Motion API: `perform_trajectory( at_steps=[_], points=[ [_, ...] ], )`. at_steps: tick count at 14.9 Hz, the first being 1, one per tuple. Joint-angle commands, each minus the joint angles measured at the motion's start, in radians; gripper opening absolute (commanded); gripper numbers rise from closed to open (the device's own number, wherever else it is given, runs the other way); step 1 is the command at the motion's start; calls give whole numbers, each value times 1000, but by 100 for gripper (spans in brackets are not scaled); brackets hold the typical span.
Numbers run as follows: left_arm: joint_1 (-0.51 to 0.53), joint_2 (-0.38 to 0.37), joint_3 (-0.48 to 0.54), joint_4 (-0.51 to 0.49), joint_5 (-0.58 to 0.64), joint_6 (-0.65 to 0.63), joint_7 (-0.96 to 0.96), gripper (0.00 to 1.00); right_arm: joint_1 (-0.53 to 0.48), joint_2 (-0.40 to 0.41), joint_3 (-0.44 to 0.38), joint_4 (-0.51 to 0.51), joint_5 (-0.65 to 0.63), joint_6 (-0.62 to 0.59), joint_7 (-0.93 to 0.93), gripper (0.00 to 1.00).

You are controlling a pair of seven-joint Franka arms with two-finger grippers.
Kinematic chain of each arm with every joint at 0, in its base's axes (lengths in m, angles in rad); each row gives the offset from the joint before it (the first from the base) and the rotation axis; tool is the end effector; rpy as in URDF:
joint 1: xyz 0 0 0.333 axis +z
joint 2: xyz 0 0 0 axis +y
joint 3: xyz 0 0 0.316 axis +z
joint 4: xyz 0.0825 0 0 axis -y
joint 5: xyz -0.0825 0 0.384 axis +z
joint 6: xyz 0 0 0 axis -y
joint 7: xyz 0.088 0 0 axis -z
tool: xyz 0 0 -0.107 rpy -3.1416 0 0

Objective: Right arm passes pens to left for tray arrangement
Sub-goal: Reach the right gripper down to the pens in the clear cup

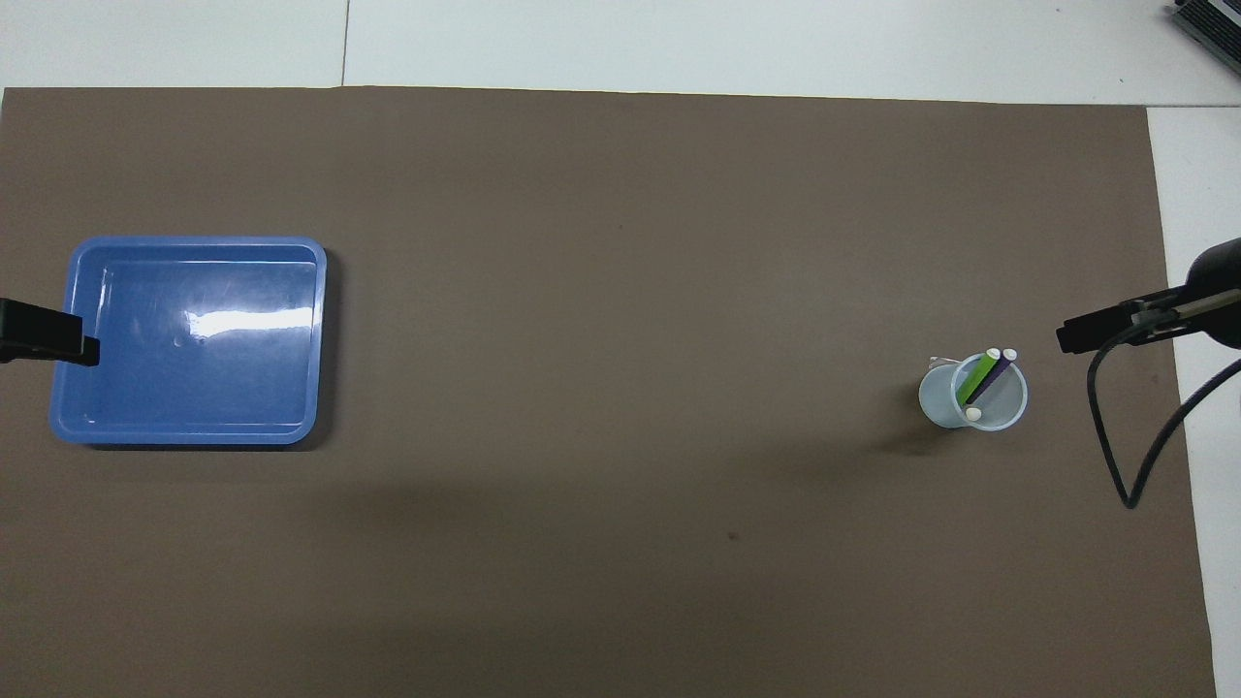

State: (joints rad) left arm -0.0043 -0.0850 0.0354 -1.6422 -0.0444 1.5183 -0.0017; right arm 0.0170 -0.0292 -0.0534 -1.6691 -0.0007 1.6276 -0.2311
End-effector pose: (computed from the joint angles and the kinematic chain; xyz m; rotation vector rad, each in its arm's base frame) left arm 0.5219 0.0121 0.6323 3.0927 0.0482 -0.0592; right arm 0.5483 -0.0204 0.5990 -3.1242 -0.3052 0.0190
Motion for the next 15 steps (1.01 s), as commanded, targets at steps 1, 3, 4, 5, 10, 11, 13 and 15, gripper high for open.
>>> perform_trajectory(
  at_steps=[1, 3, 4, 5, 10, 11, 13, 15],
  points=[
    [17, -19, -5, -14, 18, 28, 9, 100, -12, -27, 4, -12, 19, 4, 4, 100],
    [27, -22, -2, -24, 18, 43, 3, 100, -9, -44, 6, -55, 21, 32, 13, 100],
    [33, -24, -2, -27, 18, 45, 3, 100, -9, -60, 6, -90, 21, 49, 18, 100],
    [35, -29, -2, -28, 18, 40, 3, 100, -3, -72, 6, -124, 21, 99, 18, 100],
    [37, -26, -5, -24, 18, 45, 0, 100, -3, -95, 6, -251, 21, 188, 27, 100],
    [34, -25, -5, -24, 18, 48, -7, 100, -3, -104, 6, -279, 21, 196, 62, 94],
    [30, -24, -6, -21, 11, 65, -33, 100, -5, -109, 6, -325, 22, 231, 150, 92],
    [27, -25, -9, -27, 11, 69, -49, 100, -6, -106, 7, -359, 22, 242, 197, 85]
  ],
)
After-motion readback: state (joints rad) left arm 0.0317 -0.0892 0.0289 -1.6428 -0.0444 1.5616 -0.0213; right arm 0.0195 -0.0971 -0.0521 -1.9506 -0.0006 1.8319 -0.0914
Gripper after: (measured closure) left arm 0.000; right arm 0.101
